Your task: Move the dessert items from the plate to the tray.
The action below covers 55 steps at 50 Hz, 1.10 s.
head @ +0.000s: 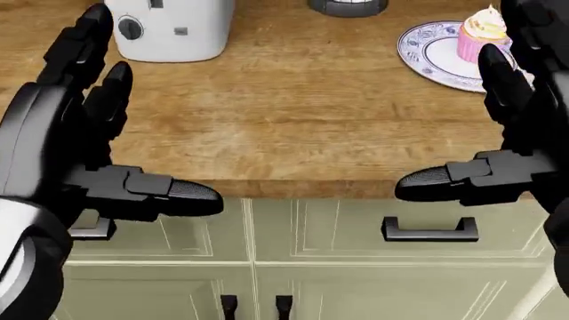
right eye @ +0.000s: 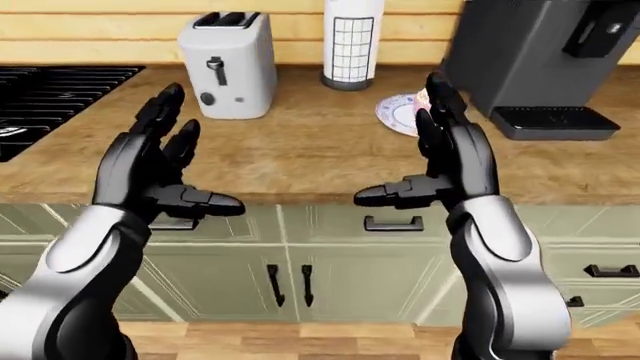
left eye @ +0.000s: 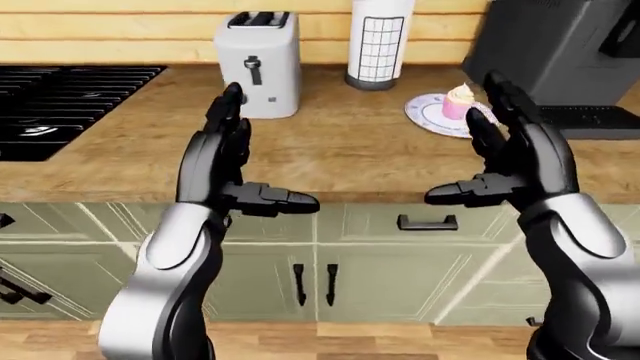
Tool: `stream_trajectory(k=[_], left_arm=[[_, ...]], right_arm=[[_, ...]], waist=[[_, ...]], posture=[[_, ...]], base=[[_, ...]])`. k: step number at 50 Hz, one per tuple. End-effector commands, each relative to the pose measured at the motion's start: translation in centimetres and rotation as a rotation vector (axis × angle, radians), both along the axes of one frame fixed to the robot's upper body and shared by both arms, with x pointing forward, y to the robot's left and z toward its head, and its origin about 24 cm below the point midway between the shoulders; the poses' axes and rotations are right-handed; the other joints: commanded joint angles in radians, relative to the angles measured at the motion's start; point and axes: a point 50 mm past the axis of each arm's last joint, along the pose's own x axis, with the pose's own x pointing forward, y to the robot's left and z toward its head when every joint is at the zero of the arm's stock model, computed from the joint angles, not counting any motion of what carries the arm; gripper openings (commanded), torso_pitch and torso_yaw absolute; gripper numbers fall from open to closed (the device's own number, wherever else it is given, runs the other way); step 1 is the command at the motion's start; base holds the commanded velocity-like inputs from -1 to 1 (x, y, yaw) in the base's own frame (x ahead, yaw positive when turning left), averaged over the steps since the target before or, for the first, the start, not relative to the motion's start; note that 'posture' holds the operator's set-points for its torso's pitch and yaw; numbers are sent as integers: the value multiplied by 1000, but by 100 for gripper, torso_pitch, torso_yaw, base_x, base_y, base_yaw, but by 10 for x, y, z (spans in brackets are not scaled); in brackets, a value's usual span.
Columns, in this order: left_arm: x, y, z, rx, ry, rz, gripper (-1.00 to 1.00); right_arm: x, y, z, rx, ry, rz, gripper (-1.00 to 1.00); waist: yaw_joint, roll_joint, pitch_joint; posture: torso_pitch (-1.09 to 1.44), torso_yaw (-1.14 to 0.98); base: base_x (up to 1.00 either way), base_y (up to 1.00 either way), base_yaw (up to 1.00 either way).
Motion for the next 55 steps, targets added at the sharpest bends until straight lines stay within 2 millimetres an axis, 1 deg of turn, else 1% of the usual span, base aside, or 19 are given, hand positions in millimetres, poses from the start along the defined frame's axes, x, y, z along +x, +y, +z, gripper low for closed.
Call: stream_trajectory(k=[1,3,5,7,8,9,10,11,12,13,16,20,21,23,24,30,32,43,55], left_arm=[[-1,-5,6,-1,-49,-31,100],[-1,-4,8,-1,-51,-31,100],[-1,-3,7,-4,-50,-29,100],[0,-3,5,-4,-50,-29,100],[-2,-3,6,-4,-51,-29,100],[-2,-3,5,-4,-51,-30,100],[-1,-3,4,-3,-51,-30,100],[0,-3,4,-3,-51,-30,100],[0,-3,3,-3,-51,-30,100],[0,-2,3,-3,-51,-30,100],[0,0,1,-8,-51,-27,100],[1,0,1,-4,-50,-27,100],[2,0,0,-4,-50,-27,100],[1,-4,1,4,-52,-37,100],[1,-4,1,2,-53,-37,100],[-1,0,6,4,-60,-29,100],[-2,-2,5,12,-60,-33,100],[-6,0,10,2,-67,-32,100],[-9,0,18,7,-83,-34,100]], right_arm=[[-4,-7,8,-12,-42,-38,100],[-4,-7,8,-10,-41,-39,100],[-7,-6,9,12,-53,-26,100],[-5,-5,7,14,-53,-17,100],[-4,-5,7,10,-52,-19,100],[-5,-4,7,3,-53,-19,100],[-5,-5,7,-16,-55,-27,100],[-5,-5,6,-21,-53,-31,100],[-3,-5,6,-32,-47,-33,100],[-3,-4,6,-37,-45,-30,100],[-3,-1,6,-43,-44,-21,100],[-1,0,4,-42,-49,-7,100],[-1,1,5,-23,-56,3,100],[-2,4,4,-19,-59,31,100],[-2,4,3,-19,-59,38,100],[-6,0,11,-25,-76,20,100],[-9,-3,13,-27,-84,11,100],[-26,-20,33,-34,-114,-31,100],[16,-18,61,-195,2,-45,100]], waist=[[-13,4,-21],[7,-3,-44],[-20,1,-65],[-71,-107,-45],[-76,-130,-52],[-82,-93,-54],[-69,-89,-61],[-92,-57,-54],[-87,-64,-51],[-84,-63,-69],[-63,-62,-35],[-45,-51,-40],[-45,-48,-28],[-41,-60,-54],[-33,-53,-67],[-52,-28,-56],[-55,4,-59],[-40,-37,-55],[-37,-40,-42]], posture=[[0,0],[0,0],[0,0],[0,0],[0,0],[0,0],[0,0],[0,0],[0,0],[0,0],[0,0],[0,0],[0,0],[0,0],[0,0],[0,0],[0,0],[0,0],[0,0]], base=[[33,-45,0],[23,-50,0],[4,-28,-38],[0,0,-86],[0,0,-88],[0,0,-83],[0,-34,0],[0,0,0],[0,0,0],[10,0,0],[28,0,0],[29,0,0],[0,0,0],[0,0,5],[0,0,32],[0,0,45],[0,0,0],[0,0,0],[0,0,0]])
